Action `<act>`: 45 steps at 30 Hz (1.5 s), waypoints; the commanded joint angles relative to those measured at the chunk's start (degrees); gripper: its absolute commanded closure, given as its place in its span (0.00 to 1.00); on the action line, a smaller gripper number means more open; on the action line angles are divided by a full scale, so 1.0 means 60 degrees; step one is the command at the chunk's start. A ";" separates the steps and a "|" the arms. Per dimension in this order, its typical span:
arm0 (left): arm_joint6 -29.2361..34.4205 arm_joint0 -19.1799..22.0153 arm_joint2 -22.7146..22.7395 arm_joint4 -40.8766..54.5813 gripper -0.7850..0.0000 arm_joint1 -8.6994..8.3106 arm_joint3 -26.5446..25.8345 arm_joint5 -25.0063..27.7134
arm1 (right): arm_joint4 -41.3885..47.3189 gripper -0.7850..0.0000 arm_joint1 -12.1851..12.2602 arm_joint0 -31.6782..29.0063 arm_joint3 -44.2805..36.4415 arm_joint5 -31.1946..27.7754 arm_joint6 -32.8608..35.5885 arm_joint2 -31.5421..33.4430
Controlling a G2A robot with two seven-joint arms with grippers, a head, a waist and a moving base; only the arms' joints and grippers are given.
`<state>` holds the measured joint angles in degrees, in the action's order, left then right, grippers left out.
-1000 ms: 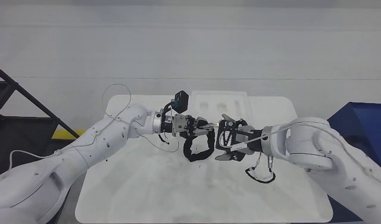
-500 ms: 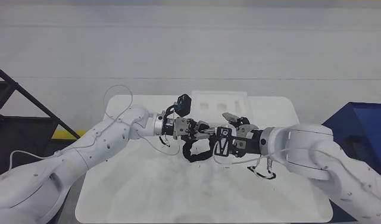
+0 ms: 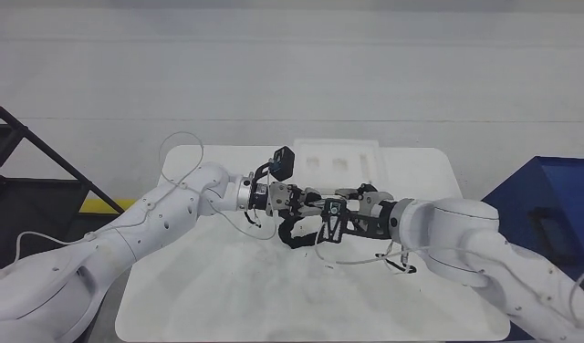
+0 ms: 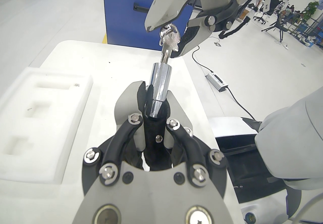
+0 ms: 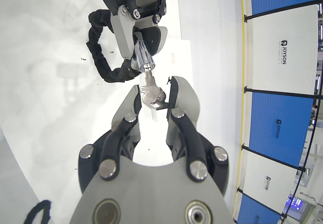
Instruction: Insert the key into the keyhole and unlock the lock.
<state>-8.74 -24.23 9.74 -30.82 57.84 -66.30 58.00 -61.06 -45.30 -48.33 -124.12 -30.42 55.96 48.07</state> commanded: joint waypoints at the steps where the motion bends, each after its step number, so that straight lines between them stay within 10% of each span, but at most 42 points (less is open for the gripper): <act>1: 0.0027 -0.0004 0.0000 0.0027 1.00 0.0007 -0.0002 0.0000 | 0.0113 1.00 -0.0024 -0.0053 0.0044 0.0130 -0.0143 0.0038; 36: -0.0300 0.0107 0.0000 -0.1101 1.00 0.0125 -0.0227 0.0000 | 0.6127 1.00 -0.0043 -0.1580 0.1258 0.2900 -0.0349 0.2309; 38: -0.0358 0.0104 0.0000 -0.1175 1.00 0.0133 -0.0182 0.0000 | 0.6143 0.05 -0.0044 -0.1602 0.1264 0.2920 -0.0293 0.2357; 45: -0.0271 0.0148 0.0000 -0.1503 1.00 0.0174 0.0159 0.0000 | 0.6284 0.00 -0.0020 -0.1792 0.1163 0.2891 -0.0309 0.2711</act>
<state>-10.64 -23.34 9.74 -39.52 58.83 -65.81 58.00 -23.63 -45.44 -58.88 -117.08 -12.89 54.20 64.06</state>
